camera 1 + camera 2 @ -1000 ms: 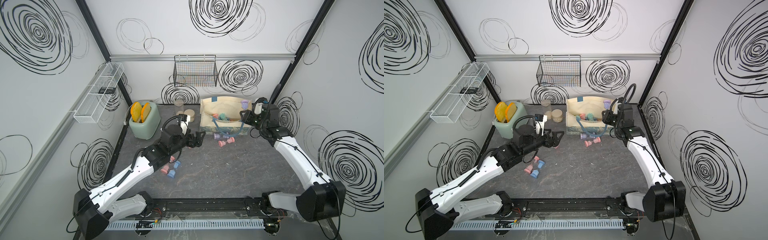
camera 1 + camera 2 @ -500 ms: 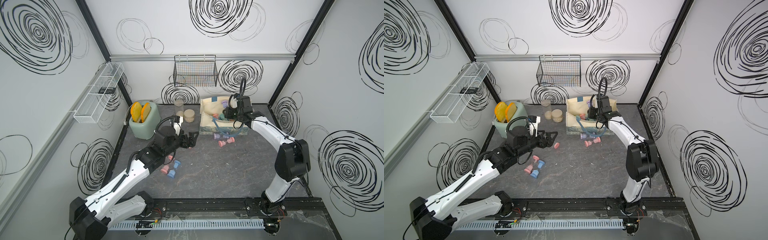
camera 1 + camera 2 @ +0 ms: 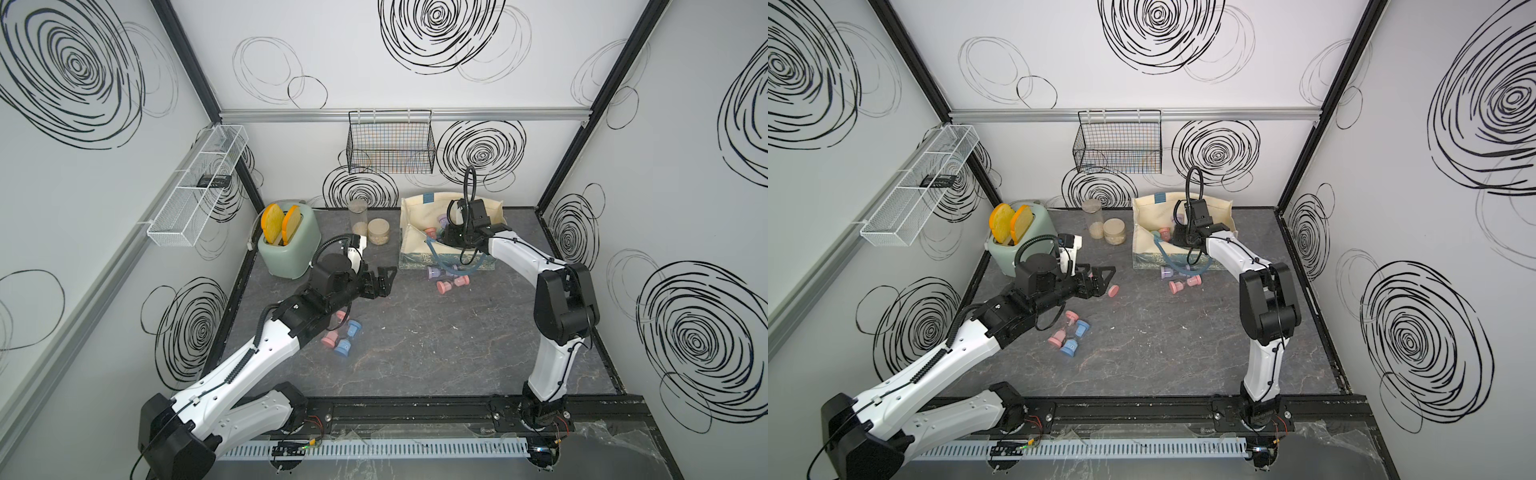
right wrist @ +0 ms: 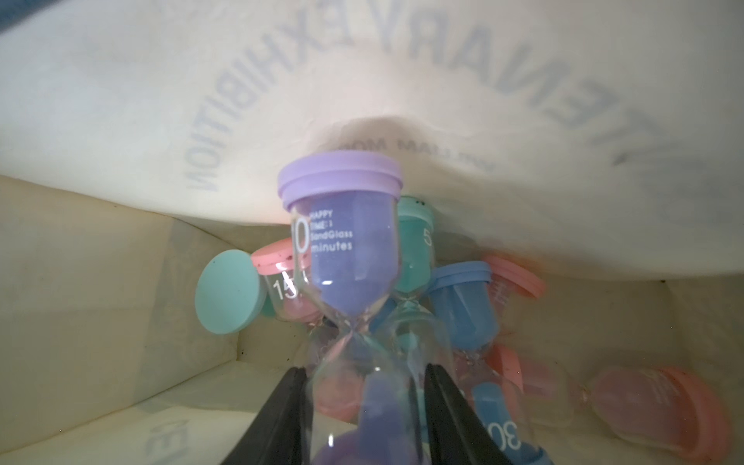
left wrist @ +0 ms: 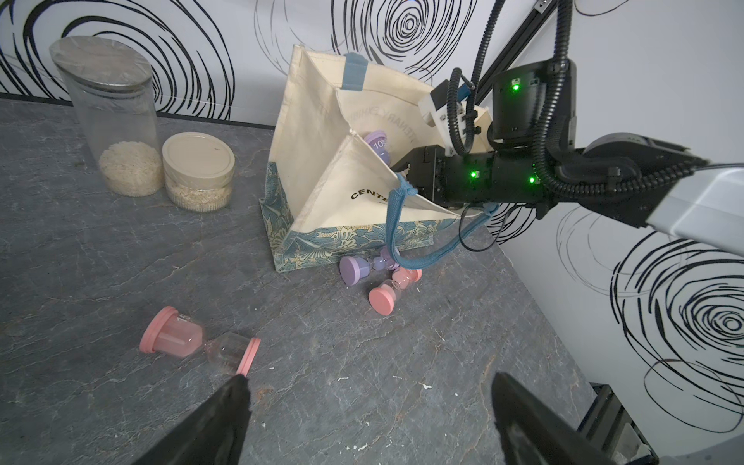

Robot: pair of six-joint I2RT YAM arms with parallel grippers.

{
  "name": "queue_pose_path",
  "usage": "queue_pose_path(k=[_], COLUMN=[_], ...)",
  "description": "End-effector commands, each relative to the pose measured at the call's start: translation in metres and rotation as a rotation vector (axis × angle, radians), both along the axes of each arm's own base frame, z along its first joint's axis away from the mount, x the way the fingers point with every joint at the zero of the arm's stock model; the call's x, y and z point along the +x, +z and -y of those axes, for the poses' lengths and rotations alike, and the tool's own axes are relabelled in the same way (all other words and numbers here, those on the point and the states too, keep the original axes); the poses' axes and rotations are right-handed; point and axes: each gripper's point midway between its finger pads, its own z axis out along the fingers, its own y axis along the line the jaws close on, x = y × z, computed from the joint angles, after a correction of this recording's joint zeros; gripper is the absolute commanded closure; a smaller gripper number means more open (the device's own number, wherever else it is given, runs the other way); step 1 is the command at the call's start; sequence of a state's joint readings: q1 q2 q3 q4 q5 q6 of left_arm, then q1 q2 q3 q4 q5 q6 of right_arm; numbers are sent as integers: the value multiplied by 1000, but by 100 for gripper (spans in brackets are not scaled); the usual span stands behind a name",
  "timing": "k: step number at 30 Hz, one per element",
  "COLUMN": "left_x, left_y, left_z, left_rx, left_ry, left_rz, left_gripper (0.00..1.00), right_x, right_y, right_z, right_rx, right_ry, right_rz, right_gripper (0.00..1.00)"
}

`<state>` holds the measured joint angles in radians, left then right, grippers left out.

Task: Put the hourglass into the canvas bag
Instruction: Place the hourglass in the canvas bag.

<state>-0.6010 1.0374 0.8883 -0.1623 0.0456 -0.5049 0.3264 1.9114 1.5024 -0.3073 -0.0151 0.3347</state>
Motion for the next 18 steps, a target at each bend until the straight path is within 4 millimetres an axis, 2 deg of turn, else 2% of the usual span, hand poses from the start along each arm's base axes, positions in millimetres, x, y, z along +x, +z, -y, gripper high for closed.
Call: queue_pose_path(k=[1, 10, 18], left_x=[2, 2, 0], left_y=[8, 14, 19], left_z=[0, -3, -3], left_rx=[-29, -43, -46], left_ry=[5, 19, 11], left_rz=[22, 32, 42], left_gripper=[4, 4, 4], right_x=[0, -4, -24], right_y=[2, 38, 105], right_z=[7, 3, -4], right_rx=[-41, -2, 82], right_ry=[-21, -4, 46], right_rz=[-10, 53, 192], right_gripper=[49, 35, 25])
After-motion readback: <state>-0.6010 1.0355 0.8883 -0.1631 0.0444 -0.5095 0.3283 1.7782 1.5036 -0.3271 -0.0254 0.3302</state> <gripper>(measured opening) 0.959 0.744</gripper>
